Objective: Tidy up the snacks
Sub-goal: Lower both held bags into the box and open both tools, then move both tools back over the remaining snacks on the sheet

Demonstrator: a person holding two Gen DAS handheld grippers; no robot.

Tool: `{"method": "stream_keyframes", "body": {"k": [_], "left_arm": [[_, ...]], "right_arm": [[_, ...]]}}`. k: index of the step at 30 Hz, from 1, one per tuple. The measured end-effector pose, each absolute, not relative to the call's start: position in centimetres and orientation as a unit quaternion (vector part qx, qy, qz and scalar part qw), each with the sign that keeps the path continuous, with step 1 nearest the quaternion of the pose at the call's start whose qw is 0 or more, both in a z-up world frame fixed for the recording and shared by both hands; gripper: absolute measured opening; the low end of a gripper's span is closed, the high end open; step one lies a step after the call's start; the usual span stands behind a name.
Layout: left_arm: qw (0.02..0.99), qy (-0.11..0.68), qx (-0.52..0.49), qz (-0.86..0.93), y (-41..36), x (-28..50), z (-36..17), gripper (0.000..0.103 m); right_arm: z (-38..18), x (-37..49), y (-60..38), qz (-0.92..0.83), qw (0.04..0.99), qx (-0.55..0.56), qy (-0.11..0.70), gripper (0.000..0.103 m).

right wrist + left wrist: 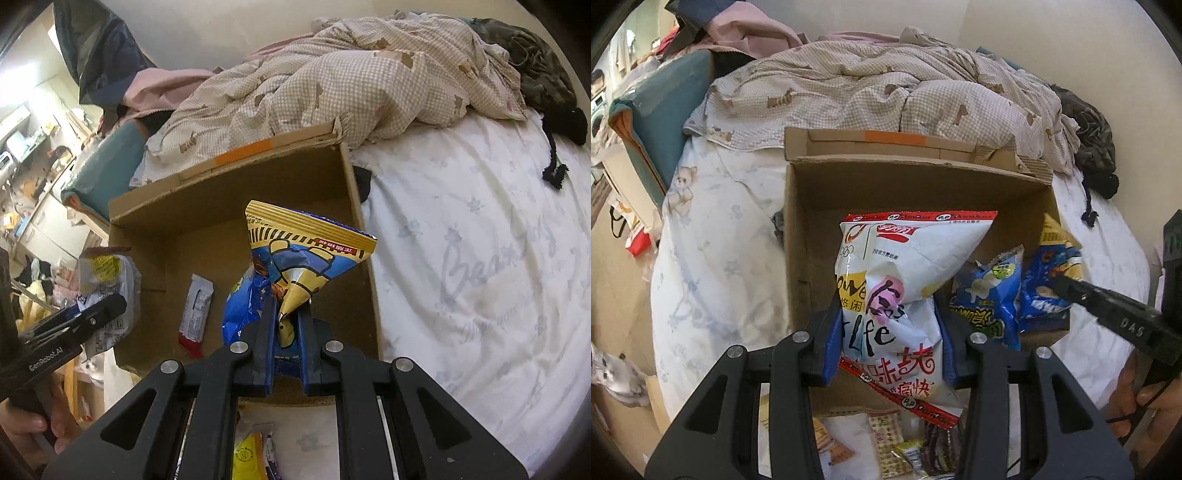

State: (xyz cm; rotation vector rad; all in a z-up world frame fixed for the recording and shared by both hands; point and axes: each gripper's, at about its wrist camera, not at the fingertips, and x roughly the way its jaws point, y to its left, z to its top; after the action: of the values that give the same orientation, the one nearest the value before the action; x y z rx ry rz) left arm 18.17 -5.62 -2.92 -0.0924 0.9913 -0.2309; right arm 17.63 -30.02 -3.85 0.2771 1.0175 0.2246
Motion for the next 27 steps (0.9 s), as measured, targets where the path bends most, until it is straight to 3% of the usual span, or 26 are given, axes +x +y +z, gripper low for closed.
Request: {"method": "stream_keyframes", "body": {"k": [6, 8, 10, 12, 13, 15, 16, 27], "left_arm": [[0.868, 0.483, -0.038, -0.107, -5.8, 18.2, -3.5, 0.043], [0.865, 0.489, -0.042, -0.105, -5.7, 18.4, -3.6, 0.054], [0.866, 0.486, -0.043, -0.106, -5.6, 18.2, -3.4, 0.074], [0.869, 0.482, -0.039, -0.102, -5.6, 18.0, -3.1, 0.085], [0.871, 0.479, -0.039, -0.102, -5.6, 18.0, -3.0, 0.085], [0.872, 0.477, -0.04, -0.104, -5.5, 18.0, -2.8, 0.085], [0.872, 0.477, -0.04, -0.102, -5.5, 18.0, -2.8, 0.085], [0.881, 0.461, -0.038, -0.1, -5.0, 17.5, -1.9, 0.085]], "right_arm": [[-4.4, 17.9, -29.0, 0.148, 0.841, 0.144, 0.499, 0.016], [-4.4, 17.9, -28.8, 0.111, 0.853, 0.107, 0.499, 0.022], [-4.3, 17.9, -28.8, 0.104, 0.856, 0.097, 0.497, 0.022], [-4.0, 17.8, -29.1, 0.104, 0.859, 0.104, 0.49, 0.024], [-3.9, 17.8, -29.2, 0.103, 0.86, 0.107, 0.488, 0.028], [-3.8, 17.8, -29.5, 0.102, 0.861, 0.115, 0.484, 0.053], [-3.8, 17.7, -29.6, 0.101, 0.863, 0.117, 0.481, 0.058], [-3.7, 17.7, -29.7, 0.112, 0.862, 0.13, 0.477, 0.059]]}}
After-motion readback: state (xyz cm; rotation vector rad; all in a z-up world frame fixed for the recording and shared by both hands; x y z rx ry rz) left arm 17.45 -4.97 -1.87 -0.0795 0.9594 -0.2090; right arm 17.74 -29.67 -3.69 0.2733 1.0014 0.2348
